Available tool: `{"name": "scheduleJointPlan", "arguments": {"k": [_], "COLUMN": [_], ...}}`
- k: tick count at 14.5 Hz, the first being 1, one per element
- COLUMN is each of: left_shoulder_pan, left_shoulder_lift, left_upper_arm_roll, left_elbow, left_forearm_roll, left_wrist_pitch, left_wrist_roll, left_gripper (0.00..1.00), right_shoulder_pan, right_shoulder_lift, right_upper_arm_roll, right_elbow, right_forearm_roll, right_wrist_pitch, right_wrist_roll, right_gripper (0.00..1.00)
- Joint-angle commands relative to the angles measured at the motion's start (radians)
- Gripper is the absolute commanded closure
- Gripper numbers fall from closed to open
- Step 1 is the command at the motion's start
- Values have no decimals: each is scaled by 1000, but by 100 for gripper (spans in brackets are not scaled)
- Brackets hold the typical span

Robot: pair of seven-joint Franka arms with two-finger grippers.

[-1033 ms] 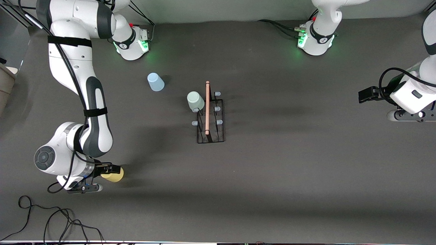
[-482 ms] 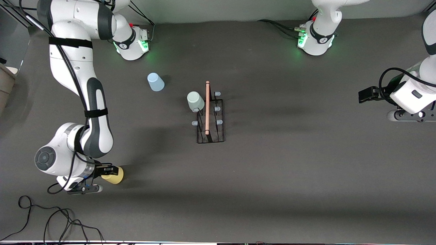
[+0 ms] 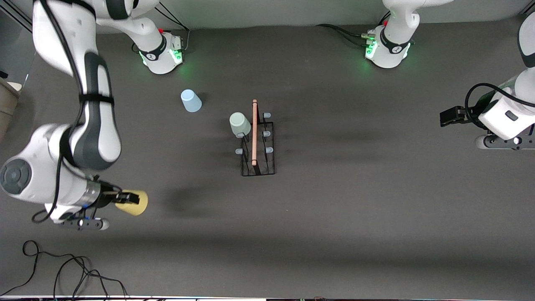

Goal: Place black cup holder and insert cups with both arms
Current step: 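Grasp the yellow cup with the right gripper, then carry the yellow cup to the holder and insert it on a peg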

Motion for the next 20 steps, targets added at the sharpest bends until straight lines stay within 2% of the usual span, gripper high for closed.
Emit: {"name": "scheduleJointPlan", "arguments": {"k": [1,6,10,16,20], "left_shoulder_pan": [7,7,9,9,9], "left_shoulder_lift": [-32,-32,-32,-32,-32], "left_upper_arm_roll": [-2,-2,-2,-2,-2], "left_elbow": [-28,-28,-28,-28,-28], "left_forearm_roll": [-1,-1,-1,-1,-1], "left_wrist_pitch": [0,-3,-2,-3,-2], "left_wrist_roll": [17,17,17,17,17], "left_gripper": [1,1,1,1,1], "right_shoulder_pan": [98,285,414,491,522], "right_shoulder_lift": [-69,-96,-73,-12,-24], "right_upper_arm_roll": [0,5,5,6,5], "right_elbow": [-10,-6,-4,-20,-119], "right_forearm_roll": [-31,-24,-24,-24,-24], "right_wrist_pitch": [-84,-124,-77,-12,83], "right_wrist_roll": [302,810,1042,1133,1135], "right_gripper": [98,100,100,100,100]}}
